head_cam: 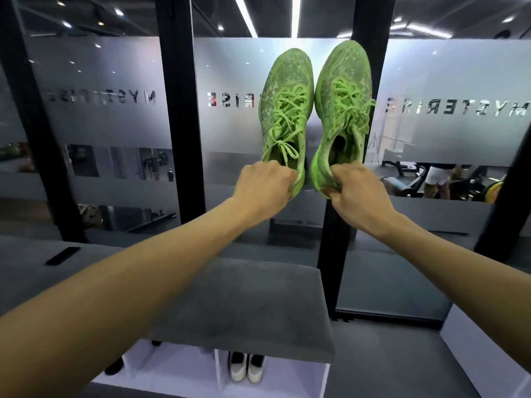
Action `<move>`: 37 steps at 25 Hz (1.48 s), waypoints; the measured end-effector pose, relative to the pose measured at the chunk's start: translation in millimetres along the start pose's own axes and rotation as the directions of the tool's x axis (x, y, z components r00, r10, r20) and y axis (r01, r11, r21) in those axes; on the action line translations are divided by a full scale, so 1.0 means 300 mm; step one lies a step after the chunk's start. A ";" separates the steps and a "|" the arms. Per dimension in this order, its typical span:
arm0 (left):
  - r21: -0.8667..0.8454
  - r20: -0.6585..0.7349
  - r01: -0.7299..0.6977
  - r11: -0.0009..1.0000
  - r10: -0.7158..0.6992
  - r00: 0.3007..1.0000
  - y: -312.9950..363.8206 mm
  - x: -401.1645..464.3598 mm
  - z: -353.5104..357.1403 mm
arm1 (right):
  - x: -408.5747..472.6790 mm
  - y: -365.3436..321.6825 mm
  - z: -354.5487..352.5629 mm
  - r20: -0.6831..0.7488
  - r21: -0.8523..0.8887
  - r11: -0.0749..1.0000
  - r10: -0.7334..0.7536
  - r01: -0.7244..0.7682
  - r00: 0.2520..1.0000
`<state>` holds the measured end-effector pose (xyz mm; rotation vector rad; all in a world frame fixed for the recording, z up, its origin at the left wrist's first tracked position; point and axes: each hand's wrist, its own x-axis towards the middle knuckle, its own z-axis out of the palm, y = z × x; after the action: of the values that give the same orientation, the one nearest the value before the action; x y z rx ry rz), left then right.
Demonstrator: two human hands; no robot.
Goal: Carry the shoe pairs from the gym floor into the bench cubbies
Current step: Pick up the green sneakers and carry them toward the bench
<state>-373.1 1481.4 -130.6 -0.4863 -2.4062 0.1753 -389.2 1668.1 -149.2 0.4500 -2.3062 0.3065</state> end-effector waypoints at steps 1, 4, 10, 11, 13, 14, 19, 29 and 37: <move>-0.004 -0.006 -0.002 1.000 0.002 1.000 0.021 0.007 0.041 | -0.021 0.028 0.034 0.001 0.006 1.000 -0.004 0.004 1.000; -0.033 -0.028 -0.024 0.999 0.024 0.999 0.090 -0.043 0.191 | -0.141 0.100 0.153 -0.006 0.017 0.999 -0.028 0.028 1.000; -0.077 0.038 0.005 0.997 -0.002 0.999 0.297 -0.459 0.621 | -0.631 0.162 0.552 0.033 0.041 0.998 -0.049 0.047 0.998; -0.075 0.049 0.008 0.997 -0.004 0.999 0.334 -0.545 0.705 | -0.729 0.167 0.628 0.042 0.057 0.997 -0.052 0.050 0.998; -0.089 0.063 0.011 0.996 -0.005 0.998 0.394 -0.686 0.849 | -0.896 0.173 0.760 0.060 0.090 0.995 -0.048 0.042 0.997; -0.089 0.075 0.012 0.996 -0.005 0.997 0.430 -0.765 0.925 | -0.992 0.173 0.828 0.073 0.101 0.994 -0.047 0.040 0.996; -0.081 0.167 -0.013 0.997 0.026 0.986 0.556 -1.106 1.217 | -1.402 0.147 1.099 0.166 0.134 0.990 0.025 -0.048 0.986; -0.217 0.387 0.035 0.975 0.053 0.921 0.680 -1.587 1.613 | -1.937 0.071 1.408 0.439 0.109 0.972 0.142 -0.210 0.887; -0.266 0.521 0.054 0.962 0.096 0.848 0.752 -1.699 1.936 | -2.130 0.132 1.653 0.587 0.104 0.950 0.181 -0.296 0.789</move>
<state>-316.9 1491.8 -933.6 -0.6581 -2.9953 -0.0213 -302.9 1676.2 -954.3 0.3745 -2.9546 0.5902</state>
